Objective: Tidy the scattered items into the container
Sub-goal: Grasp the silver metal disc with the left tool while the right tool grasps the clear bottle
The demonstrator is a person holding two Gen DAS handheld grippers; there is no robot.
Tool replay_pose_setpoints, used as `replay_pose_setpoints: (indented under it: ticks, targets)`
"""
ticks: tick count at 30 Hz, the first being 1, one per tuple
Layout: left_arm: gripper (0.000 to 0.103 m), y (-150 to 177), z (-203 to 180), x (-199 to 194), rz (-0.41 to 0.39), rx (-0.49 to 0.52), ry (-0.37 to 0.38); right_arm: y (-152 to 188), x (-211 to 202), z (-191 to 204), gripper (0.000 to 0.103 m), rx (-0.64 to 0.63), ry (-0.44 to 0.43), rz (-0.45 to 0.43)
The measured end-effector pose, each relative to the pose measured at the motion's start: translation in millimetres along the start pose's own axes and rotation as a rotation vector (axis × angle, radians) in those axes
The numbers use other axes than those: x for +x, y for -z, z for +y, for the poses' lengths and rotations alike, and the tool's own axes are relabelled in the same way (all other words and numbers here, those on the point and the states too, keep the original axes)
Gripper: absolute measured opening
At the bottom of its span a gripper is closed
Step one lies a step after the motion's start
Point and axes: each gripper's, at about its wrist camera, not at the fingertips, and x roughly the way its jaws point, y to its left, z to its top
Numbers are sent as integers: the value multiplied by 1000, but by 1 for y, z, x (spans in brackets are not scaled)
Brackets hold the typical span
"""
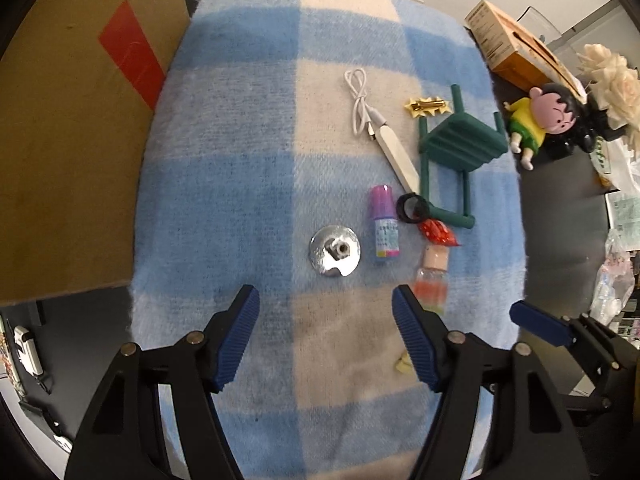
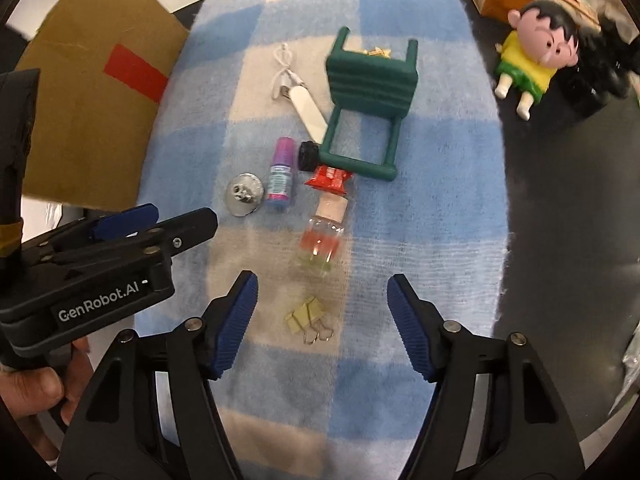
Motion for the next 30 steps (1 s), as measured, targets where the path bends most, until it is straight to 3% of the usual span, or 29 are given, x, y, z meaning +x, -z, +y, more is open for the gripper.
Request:
replay_pose_setpoints:
  ticks: [5, 9, 13, 20, 26, 30]
  targets:
    - [67, -7, -1, 16, 21, 7, -8, -6, 18, -7, 70, 20, 5, 18]
    - [55, -11, -1, 27, 46, 10, -12, -9, 30, -11, 69, 40, -5, 35]
    - [52, -14, -1, 34, 56, 14, -6, -12, 39, -12, 60, 47, -16, 49]
    - [35, -17, -2, 40, 60, 25, -2, -16, 53, -6, 50, 33, -15, 64]
    - [25, -20, 0, 45, 64, 32, -1, -18, 65, -2, 30, 34, 1, 91]
    - [20, -23, 1, 46, 59, 40, -5, -21, 69, 1, 29, 34, 14, 94]
